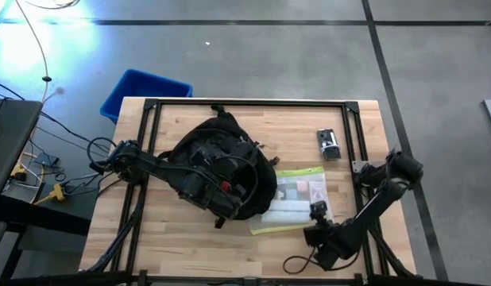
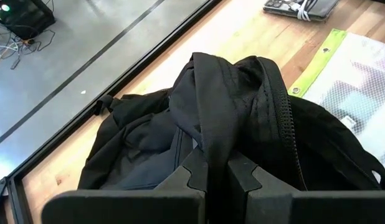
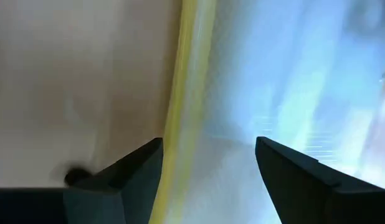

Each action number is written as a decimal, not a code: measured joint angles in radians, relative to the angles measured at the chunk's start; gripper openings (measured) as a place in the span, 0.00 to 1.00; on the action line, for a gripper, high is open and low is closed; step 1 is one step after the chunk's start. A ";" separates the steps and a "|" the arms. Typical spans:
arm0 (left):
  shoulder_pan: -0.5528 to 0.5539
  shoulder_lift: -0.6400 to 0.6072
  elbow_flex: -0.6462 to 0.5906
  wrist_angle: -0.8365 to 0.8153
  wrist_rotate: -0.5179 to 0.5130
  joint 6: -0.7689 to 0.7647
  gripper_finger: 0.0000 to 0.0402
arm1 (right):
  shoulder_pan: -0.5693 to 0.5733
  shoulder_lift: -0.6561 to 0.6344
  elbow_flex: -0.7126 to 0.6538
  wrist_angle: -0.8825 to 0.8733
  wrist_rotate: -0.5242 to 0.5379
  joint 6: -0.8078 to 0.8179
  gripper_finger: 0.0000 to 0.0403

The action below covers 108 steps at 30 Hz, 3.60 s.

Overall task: Unpack backpack
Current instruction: Put the yellow zip bag into the black backpack

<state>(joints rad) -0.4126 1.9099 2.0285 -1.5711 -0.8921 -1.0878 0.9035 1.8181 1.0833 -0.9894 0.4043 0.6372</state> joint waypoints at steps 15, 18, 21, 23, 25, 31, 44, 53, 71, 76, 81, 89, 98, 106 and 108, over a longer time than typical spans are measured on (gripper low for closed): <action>0.000 0.000 0.000 0.000 0.000 0.000 0.00 | -0.191 0.045 -0.099 0.073 -0.069 0.010 0.21; -0.001 0.000 0.000 0.000 0.000 0.000 0.00 | -0.216 0.050 -0.098 0.056 -0.066 -0.044 0.04; -0.001 0.000 0.000 0.001 0.000 0.000 0.00 | -0.210 0.023 -0.068 0.014 -0.050 -0.055 0.01; 0.001 0.000 0.000 0.003 0.000 -0.002 0.00 | -0.194 -0.034 -0.042 -0.009 -0.048 -0.052 0.01; 0.001 0.005 0.000 0.008 -0.001 -0.008 0.00 | -0.166 -0.114 -0.014 -0.030 -0.007 -0.020 0.00; 0.008 0.041 -0.001 0.032 -0.005 -0.001 0.00 | -0.054 -0.389 0.064 -0.082 0.172 0.086 0.00; 0.050 0.128 -0.001 0.137 0.047 0.070 0.00 | 0.016 -0.564 0.227 -0.022 0.687 -0.137 0.00; 0.049 0.135 -0.001 0.318 0.006 0.180 0.00 | -0.090 -0.565 0.264 0.225 0.932 -0.453 0.00; 0.040 0.139 -0.001 0.439 -0.030 0.218 0.00 | -0.171 -0.345 -0.230 0.713 0.466 -0.275 0.00; 0.039 0.139 -0.001 0.456 -0.037 0.205 0.00 | -0.195 -0.179 -0.223 0.896 0.372 -0.363 0.00; 0.038 0.139 -0.001 0.465 -0.024 0.208 0.00 | -0.255 -0.083 -0.128 0.812 0.563 -0.413 0.00; -0.003 0.140 -0.001 0.465 0.009 0.182 0.00 | -0.371 -0.155 -0.081 0.474 0.703 -0.367 0.00; -0.025 0.211 -0.001 0.488 -0.011 0.148 0.00 | -0.349 -0.248 -0.181 0.332 0.691 -0.065 0.00; -0.021 0.269 -0.003 0.661 -0.001 0.237 0.00 | -0.316 -0.112 -0.228 0.858 0.514 -0.353 0.00; -0.022 0.269 -0.003 0.702 0.021 0.277 0.00 | -0.339 -0.095 -0.218 0.859 0.504 -0.405 0.00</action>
<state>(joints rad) -0.4346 2.1788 2.0251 -0.8688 -0.8708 -0.8105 0.5649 1.7233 0.8649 -0.1306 0.9085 0.2323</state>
